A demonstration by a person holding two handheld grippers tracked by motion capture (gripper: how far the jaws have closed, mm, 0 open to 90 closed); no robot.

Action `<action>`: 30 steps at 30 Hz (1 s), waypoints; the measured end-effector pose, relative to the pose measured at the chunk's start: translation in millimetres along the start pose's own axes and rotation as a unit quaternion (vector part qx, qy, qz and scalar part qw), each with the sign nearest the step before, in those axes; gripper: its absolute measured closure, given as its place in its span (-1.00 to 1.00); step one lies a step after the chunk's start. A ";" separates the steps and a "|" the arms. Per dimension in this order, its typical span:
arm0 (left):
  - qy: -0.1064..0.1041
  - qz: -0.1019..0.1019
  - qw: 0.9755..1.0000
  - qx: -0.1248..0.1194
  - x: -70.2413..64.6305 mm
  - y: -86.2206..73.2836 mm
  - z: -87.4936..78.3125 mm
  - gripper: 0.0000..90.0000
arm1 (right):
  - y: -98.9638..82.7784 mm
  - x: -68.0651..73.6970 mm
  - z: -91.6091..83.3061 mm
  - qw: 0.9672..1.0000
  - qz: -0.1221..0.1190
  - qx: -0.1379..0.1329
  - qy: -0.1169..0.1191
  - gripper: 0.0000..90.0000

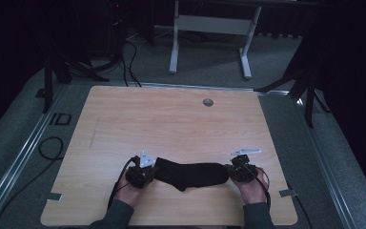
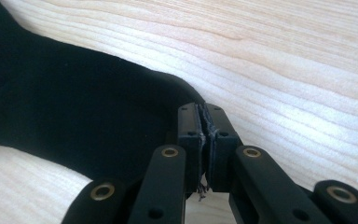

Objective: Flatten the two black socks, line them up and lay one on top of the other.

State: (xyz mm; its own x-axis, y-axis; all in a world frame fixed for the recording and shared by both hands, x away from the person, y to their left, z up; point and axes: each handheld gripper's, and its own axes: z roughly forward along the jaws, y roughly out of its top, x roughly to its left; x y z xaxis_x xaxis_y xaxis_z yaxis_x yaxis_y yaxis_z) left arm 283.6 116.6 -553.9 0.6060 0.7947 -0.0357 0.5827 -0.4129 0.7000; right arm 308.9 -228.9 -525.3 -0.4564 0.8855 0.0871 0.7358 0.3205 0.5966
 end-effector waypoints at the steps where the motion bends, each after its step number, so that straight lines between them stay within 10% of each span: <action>1: 0.000 0.000 1.000 0.000 0.0 0.0 0.0 1.00 | 0.0 0.0 0.0 1.000 0.000 0.000 0.000 0.92; 8: 0.001 0.003 1.000 -0.003 -0.9 -0.4 -0.1 0.99 | 0.6 -2.8 14.6 1.000 0.005 -0.003 -0.004 0.63; 17: -0.018 0.001 1.000 -0.014 0.1 0.0 -2.5 0.78 | 6.3 -7.7 2.8 0.997 0.016 -0.073 0.016 0.11; 30: 0.020 -0.035 0.998 -0.047 19.7 0.5 -16.8 0.37 | 2.5 -23.4 3.1 0.996 0.041 -0.080 0.012 0.05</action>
State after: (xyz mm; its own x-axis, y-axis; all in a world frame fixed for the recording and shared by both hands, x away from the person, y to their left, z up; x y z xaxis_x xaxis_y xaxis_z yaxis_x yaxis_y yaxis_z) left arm 286.8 139.6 -542.3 0.5417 0.8385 -0.0595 0.5679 -0.3129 0.7613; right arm 323.0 -247.8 -528.3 -0.4107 0.8978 0.1593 0.6834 0.1874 0.7055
